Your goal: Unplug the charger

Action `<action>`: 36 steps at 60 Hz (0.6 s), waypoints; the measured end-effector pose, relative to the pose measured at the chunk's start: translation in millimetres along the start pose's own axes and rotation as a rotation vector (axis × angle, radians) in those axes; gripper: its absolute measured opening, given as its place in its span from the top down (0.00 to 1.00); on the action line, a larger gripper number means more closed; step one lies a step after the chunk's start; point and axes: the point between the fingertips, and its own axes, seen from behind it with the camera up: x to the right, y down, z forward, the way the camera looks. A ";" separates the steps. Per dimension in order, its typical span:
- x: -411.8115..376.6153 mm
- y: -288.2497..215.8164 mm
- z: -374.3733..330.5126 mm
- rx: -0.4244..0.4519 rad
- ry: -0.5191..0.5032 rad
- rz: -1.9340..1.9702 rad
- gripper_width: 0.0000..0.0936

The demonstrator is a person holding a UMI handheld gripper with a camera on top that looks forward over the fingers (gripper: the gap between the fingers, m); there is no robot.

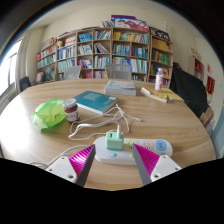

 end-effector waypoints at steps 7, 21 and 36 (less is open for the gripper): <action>-2.6 -5.4 28.9 0.033 -0.020 -0.013 0.27; -0.1 -14.2 48.1 0.015 -0.011 0.006 0.67; 17.6 -91.5 12.7 0.145 0.025 -0.001 0.70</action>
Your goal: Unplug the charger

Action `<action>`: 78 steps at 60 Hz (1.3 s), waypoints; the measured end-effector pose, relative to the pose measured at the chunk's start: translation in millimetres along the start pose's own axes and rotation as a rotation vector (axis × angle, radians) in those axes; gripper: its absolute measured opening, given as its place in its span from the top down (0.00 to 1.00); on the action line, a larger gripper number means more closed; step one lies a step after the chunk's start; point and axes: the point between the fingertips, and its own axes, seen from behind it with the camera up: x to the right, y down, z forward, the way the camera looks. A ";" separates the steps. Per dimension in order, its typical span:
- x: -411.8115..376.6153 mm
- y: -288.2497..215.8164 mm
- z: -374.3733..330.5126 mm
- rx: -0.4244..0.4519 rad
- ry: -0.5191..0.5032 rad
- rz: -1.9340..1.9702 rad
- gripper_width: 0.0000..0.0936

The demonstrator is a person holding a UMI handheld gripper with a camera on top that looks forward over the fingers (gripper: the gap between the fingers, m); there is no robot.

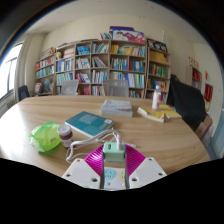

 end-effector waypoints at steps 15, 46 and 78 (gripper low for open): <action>70.6 -81.9 -33.0 0.087 0.013 0.003 0.69; 206.3 151.6 -39.4 -0.570 0.055 0.048 0.63; 192.5 120.6 -94.0 -0.467 0.123 0.086 0.09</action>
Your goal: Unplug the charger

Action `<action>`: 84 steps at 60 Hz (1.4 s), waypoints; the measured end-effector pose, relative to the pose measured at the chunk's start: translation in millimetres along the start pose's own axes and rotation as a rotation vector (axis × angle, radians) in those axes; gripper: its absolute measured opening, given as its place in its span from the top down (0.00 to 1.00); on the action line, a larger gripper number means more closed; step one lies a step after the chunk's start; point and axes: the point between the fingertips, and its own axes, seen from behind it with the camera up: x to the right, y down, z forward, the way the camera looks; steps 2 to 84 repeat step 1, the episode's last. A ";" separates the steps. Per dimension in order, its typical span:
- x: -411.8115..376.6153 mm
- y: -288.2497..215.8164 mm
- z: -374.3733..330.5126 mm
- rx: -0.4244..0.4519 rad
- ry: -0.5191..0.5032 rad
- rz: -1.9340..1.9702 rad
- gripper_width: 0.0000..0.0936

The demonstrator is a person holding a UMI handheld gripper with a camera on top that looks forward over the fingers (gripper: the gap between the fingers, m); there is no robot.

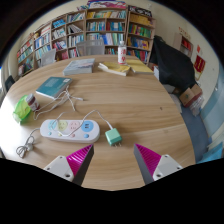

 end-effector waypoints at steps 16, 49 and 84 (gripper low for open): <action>-0.9 1.6 -8.1 0.007 0.003 0.006 0.09; -0.9 1.6 -8.1 0.007 0.003 0.006 0.09; -0.9 1.6 -8.1 0.007 0.003 0.006 0.09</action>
